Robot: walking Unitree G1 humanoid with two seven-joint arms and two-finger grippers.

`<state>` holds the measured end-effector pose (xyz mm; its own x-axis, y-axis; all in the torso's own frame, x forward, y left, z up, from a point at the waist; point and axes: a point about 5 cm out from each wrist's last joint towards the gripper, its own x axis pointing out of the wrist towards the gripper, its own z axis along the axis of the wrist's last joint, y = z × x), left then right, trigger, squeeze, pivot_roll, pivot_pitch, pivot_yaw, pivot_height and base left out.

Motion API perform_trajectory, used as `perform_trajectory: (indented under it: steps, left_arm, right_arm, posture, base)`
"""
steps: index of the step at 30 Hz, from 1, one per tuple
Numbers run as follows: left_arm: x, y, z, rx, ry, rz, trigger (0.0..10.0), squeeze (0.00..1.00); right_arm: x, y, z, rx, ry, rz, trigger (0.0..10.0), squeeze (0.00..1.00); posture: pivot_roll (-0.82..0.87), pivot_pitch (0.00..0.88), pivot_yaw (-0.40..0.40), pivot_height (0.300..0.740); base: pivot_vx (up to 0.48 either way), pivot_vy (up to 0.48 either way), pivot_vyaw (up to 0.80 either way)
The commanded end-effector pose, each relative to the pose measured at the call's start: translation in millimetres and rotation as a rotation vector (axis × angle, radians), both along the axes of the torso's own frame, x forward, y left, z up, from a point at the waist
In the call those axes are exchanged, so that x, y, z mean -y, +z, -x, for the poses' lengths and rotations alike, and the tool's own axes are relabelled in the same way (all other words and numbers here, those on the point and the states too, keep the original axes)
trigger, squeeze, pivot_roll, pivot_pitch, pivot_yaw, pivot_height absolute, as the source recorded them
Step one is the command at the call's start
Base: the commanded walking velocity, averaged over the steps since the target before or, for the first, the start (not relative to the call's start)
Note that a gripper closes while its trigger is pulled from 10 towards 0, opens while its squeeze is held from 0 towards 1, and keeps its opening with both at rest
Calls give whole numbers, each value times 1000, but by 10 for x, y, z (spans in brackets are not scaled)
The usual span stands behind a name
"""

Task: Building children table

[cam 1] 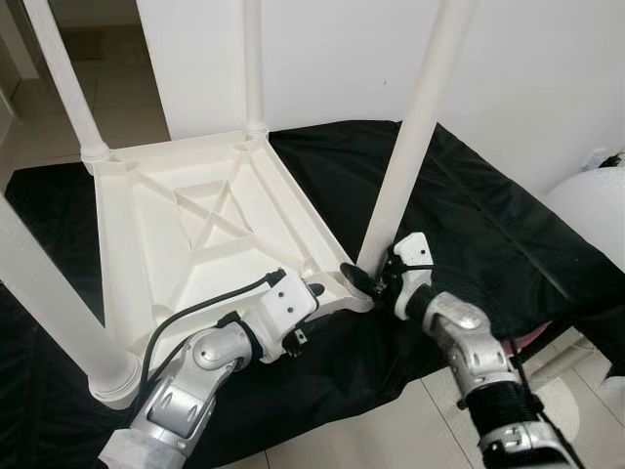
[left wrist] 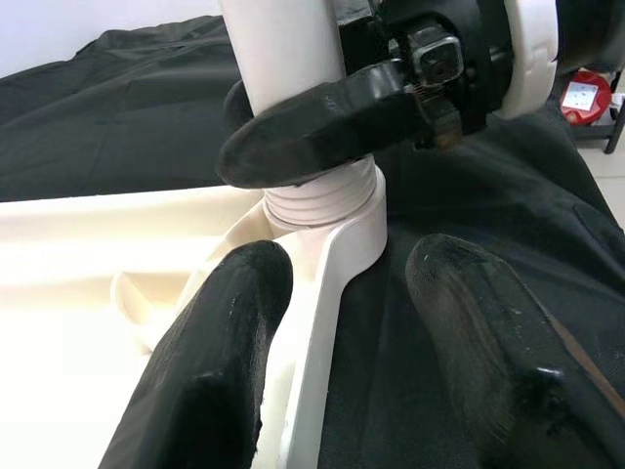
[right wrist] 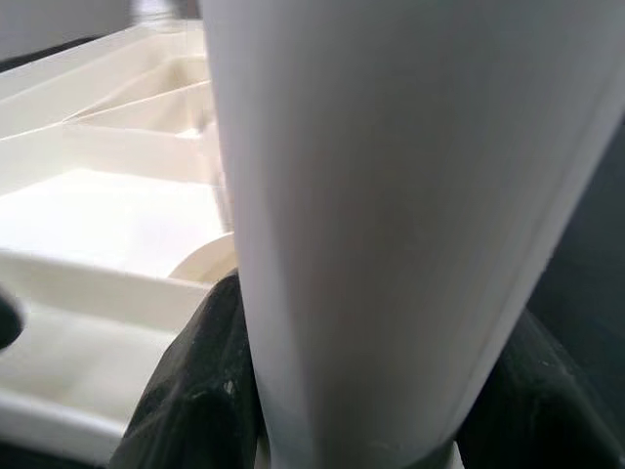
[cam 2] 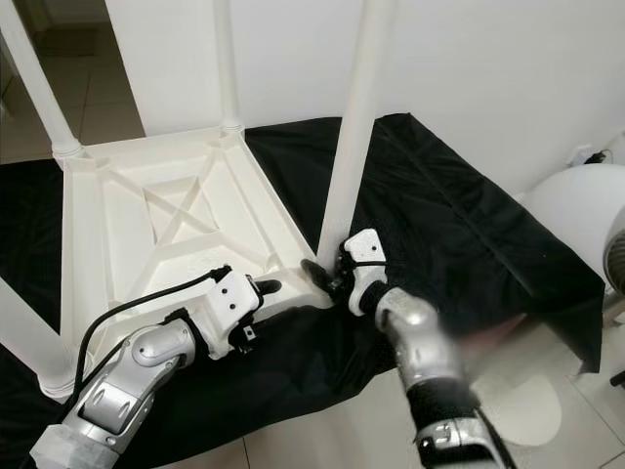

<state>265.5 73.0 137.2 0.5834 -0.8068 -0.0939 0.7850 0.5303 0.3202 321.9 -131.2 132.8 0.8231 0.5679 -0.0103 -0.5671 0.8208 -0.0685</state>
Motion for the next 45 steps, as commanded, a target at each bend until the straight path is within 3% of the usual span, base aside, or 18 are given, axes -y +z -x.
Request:
perform_trajectory:
  steps: [1,2,9,13,24,25,26,27,33,38,39,40,41,42,45]
  left_arm:
    - [-12,-46,28,-28,-13,-8,10000,0]
    - [-19,-58,38,-30,-16,-14,10000,0]
    - [-30,-61,37,-33,-18,-17,10000,0]
    - [-16,-53,29,-29,-17,-15,10000,0]
    - [-56,-40,15,-22,-4,-20,10000,0]
    - [-56,-40,14,-22,-5,-20,10000,0]
    - [-56,-40,14,-22,-5,-20,10000,0]
    - [-53,-41,13,-20,-5,-22,10000,0]
    - [-46,-38,14,-18,-6,-21,10000,0]
    - [-41,-42,30,-20,-12,-22,10000,0]
    - [-42,-44,33,-20,-12,-24,10000,0]
    - [-43,-45,35,-21,-12,-24,10000,0]
    - [-44,-49,37,-22,-12,-25,10000,0]
    - [-44,-49,37,-22,-12,-25,10000,0]
    - [-35,-54,42,-24,-16,-23,10000,0]
  right_arm:
    - [-2,-29,9,-24,-48,-1,10000,0]
    - [-18,-46,28,-30,-123,-15,10000,0]
    - [-126,-93,127,-47,-312,-61,10000,0]
    - [-323,-152,192,-93,-449,-103,10000,0]
    - [-393,-88,187,-96,-488,-141,10000,0]
    - [-378,-81,182,-97,-491,-144,10000,196]
    - [-378,-81,182,-97,-491,-144,10000,196]
    - [-376,-73,182,-98,-488,-153,10000,1000]
    - [-404,-34,191,-83,-461,-167,10000,1000]
    - [-328,-30,206,-71,-430,-150,10000,1000]
    - [-288,-26,215,-63,-402,-138,10000,749]
    - [-252,-21,223,-54,-375,-131,10000,90]
    - [-150,-15,234,-39,-325,-113,10000,0]
    - [-150,-15,234,-39,-325,-113,10000,0]
    - [53,-7,223,-33,-230,-132,10000,0]
  posture:
    - [-54,32,-9,740]
    - [-54,34,-6,740]
    - [-56,36,-4,740]
    - [-46,28,-9,740]
    - [-32,20,-14,740]
    - [-32,18,-16,740]
    - [-32,18,-16,740]
    - [-31,16,-16,740]
    - [-31,12,-17,740]
    - [-31,13,-17,740]
    - [-31,13,-18,740]
    - [-33,15,-18,740]
    - [-37,12,-19,740]
    - [-37,12,-19,740]
    - [-45,6,-21,740]
  base:
    - [0,0,0]
    - [0,0,0]
    - [0,0,0]
    - [0,0,0]
    - [0,0,0]
    - [0,0,0]
    - [0,0,0]
    - [0,0,0]
    - [0,0,0]
    - [0,0,0]
    - [0,0,0]
    - [0,0,0]
    - [0,0,0]
    - [0,0,0]
    - [0,0,0]
